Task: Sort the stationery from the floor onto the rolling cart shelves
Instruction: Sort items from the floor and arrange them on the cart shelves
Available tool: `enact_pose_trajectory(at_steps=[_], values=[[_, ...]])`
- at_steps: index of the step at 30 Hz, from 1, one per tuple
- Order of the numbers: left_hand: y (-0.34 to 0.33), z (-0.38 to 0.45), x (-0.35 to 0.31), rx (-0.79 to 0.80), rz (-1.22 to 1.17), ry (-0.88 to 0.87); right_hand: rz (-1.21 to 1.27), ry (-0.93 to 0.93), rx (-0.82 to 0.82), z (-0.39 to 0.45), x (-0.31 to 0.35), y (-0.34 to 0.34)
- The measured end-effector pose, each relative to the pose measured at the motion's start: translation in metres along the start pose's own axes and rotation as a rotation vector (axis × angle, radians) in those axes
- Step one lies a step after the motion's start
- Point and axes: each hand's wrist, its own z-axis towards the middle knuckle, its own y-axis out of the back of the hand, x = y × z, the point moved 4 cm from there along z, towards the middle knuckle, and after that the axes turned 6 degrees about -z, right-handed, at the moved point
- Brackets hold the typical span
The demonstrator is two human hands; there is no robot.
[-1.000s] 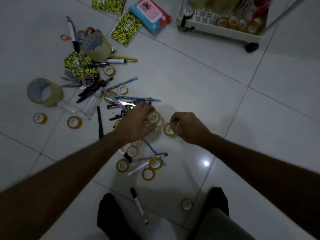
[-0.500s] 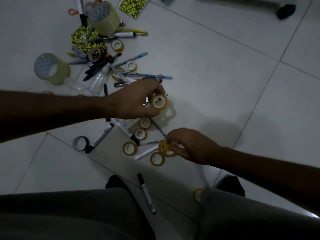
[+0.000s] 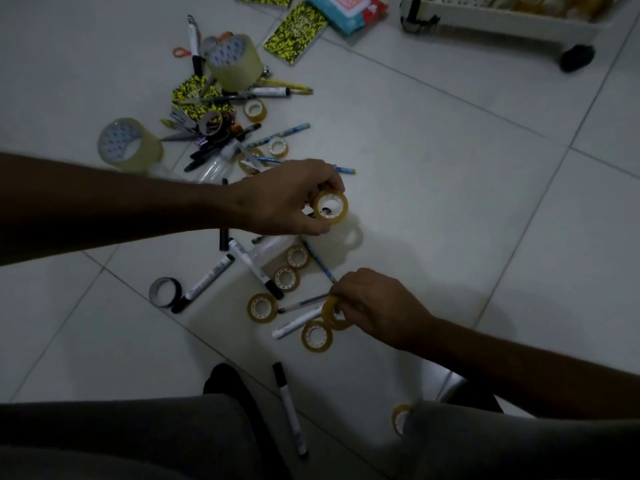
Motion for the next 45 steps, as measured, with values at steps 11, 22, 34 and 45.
enact_pose_trajectory(at_steps=[11, 22, 34, 45], values=[[0.000, 0.009, -0.013, 0.000, 0.037, 0.019, 0.097, -0.007, 0.085, 0.000, -0.007, 0.001], [-0.006, -0.007, -0.016, 0.002, 0.014, 0.024, 0.125, -0.131, -0.062, -0.003, -0.022, 0.015], [0.012, 0.083, -0.050, -0.176, -0.037, -0.041, 0.486, -0.602, -0.543, 0.002, -0.111, 0.147], [0.069, 0.241, -0.076, -0.438, -0.038, 0.031, 0.285, -0.695, -0.923, 0.033, -0.217, 0.298]])
